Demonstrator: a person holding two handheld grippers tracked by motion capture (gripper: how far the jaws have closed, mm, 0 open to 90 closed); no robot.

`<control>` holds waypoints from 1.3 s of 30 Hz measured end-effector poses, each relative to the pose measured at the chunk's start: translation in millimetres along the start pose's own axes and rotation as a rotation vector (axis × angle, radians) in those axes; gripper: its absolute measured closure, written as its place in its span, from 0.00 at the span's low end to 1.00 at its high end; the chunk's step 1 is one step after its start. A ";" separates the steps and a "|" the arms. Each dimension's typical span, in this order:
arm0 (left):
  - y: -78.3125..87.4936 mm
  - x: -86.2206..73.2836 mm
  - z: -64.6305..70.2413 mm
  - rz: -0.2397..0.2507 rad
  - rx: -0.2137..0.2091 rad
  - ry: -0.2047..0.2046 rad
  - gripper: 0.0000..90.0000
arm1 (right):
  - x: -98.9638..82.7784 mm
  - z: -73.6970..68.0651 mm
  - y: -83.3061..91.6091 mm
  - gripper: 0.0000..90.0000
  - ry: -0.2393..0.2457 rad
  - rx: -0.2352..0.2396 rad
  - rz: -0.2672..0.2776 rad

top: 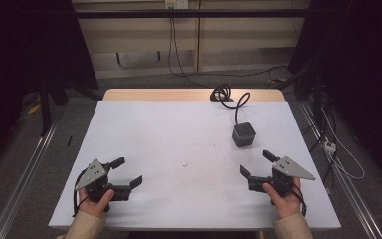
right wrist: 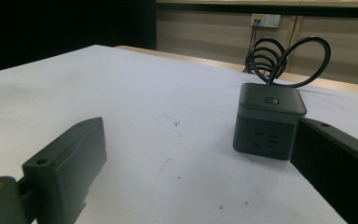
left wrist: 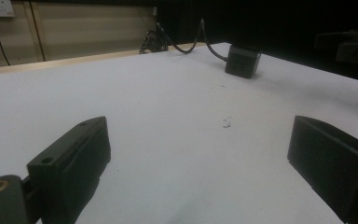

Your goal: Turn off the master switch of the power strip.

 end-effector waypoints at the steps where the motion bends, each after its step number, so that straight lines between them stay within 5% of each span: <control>1: -0.1 -0.1 0.0 0.000 -0.001 0.001 0.06 | 0.5 0.8 -1.0 0.04 0.002 -0.002 -0.004; 39: -0.8 0.3 0.5 0.001 0.000 -0.005 0.06 | 9.3 16.5 -29.5 0.08 -0.001 -0.022 -0.051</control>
Point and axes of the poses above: each handheld gripper's, and its own axes: y roughly backward along the jaws, x roughly out of its top, z roughly to its right, the point moved 7 cm from there along -y, roughly forward along the jaws, and after that the axes turned 9 degrees about y, right-handed, at the moved point
